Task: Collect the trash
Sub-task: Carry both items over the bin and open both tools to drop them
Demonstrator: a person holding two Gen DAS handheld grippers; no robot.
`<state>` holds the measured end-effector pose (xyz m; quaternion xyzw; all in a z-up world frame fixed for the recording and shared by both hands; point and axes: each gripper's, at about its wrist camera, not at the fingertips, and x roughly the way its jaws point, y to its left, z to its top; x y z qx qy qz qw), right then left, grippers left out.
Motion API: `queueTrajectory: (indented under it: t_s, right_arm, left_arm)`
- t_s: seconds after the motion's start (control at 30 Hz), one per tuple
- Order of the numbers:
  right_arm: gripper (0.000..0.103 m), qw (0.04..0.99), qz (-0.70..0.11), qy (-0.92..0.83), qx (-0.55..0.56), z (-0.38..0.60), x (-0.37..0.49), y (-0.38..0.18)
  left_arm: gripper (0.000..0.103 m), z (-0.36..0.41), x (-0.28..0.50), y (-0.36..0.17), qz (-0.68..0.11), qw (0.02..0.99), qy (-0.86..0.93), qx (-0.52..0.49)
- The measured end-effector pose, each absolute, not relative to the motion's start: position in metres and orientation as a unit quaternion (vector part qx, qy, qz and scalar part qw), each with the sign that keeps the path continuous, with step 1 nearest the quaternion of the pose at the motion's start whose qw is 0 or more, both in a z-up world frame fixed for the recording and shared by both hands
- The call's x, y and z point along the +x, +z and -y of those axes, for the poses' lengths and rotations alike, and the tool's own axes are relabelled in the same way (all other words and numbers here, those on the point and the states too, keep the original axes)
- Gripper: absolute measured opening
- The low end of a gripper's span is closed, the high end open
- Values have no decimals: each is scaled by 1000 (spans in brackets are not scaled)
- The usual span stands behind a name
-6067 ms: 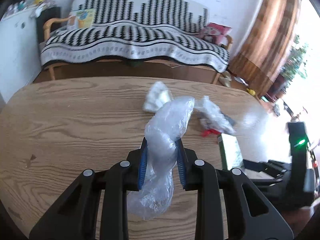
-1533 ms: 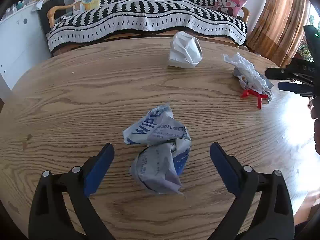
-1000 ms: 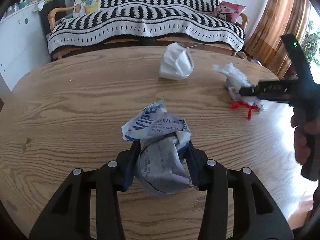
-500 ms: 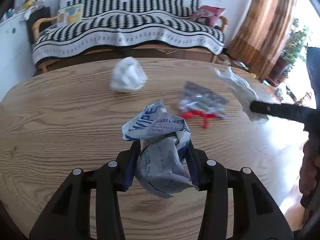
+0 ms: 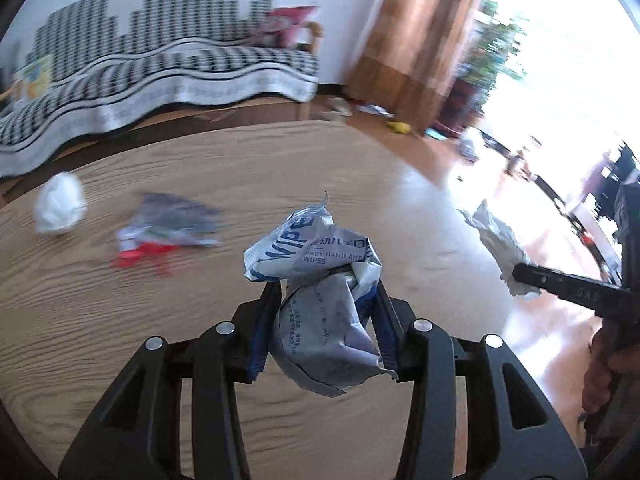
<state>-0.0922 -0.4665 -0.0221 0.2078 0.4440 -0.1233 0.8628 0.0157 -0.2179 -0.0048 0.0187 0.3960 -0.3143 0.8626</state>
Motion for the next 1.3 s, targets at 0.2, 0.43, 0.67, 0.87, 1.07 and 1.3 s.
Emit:
queueTrajectory:
  t_s: [0.2,0.43,0.67,0.87,1.07,1.3]
  right_arm:
    - [16,834,-451,-200,246,539,-166,-52]
    - [16,799,-482,-224,282,589,-204,-89]
    - [16,780,-501,-219,303,608,-207,-112]
    - [16,777,-503,-214,312,613,-196,-113]
    - [47,777,-496,-215,322,615,-195,-112]
    - [69,789,-470,-213,334,620,-204,-102]
  left_arm:
    - [43,292,-25,-8,-389,836,-385,45]
    - [43,353,-61,-17,-387,808,-439,67]
    - [43,385,-74,-25,-392,795,-456,79]
    - [43,395,-70,-31,-398,789,-461,81]
    - [43,403,-65,-38,-401,783,-468,85]
    - [43,412,-72,-42,-403,776,-476,89]
